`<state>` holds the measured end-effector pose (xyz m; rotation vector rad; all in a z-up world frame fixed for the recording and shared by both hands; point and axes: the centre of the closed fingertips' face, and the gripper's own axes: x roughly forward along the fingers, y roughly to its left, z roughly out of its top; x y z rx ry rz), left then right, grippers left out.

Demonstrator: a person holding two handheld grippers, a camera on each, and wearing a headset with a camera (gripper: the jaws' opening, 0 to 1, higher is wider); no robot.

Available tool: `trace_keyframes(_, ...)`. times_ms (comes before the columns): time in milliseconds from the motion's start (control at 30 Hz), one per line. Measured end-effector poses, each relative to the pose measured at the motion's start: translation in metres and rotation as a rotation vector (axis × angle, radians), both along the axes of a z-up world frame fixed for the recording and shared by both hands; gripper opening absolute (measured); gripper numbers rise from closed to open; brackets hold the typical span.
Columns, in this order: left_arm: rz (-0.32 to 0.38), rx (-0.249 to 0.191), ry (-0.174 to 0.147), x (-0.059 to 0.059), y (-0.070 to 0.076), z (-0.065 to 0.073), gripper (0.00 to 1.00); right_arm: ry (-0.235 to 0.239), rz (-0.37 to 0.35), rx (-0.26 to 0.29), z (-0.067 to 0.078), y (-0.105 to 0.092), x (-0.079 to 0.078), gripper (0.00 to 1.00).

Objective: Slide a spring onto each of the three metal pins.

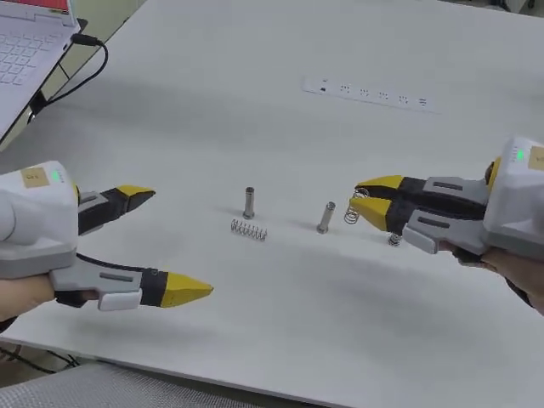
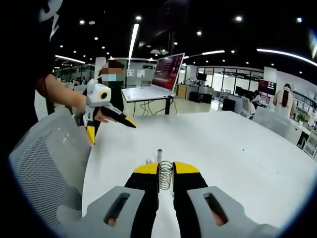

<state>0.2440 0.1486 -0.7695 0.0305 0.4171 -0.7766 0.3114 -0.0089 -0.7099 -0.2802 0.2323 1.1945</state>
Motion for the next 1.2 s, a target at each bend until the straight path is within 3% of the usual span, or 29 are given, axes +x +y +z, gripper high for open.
trace_keyframes(467, 0.029, -0.011, -0.001, 0.0, 0.007, 0.002, 0.98, 0.006, -0.06, -0.004, -0.007, 0.012, 0.027, 0.07)
trace_keyframes(1200, 0.038, -0.024, 0.004, -0.003, 0.008, -0.001, 0.98, 0.054, -0.093, -0.032, -0.03, 0.017, 0.039, 0.07)
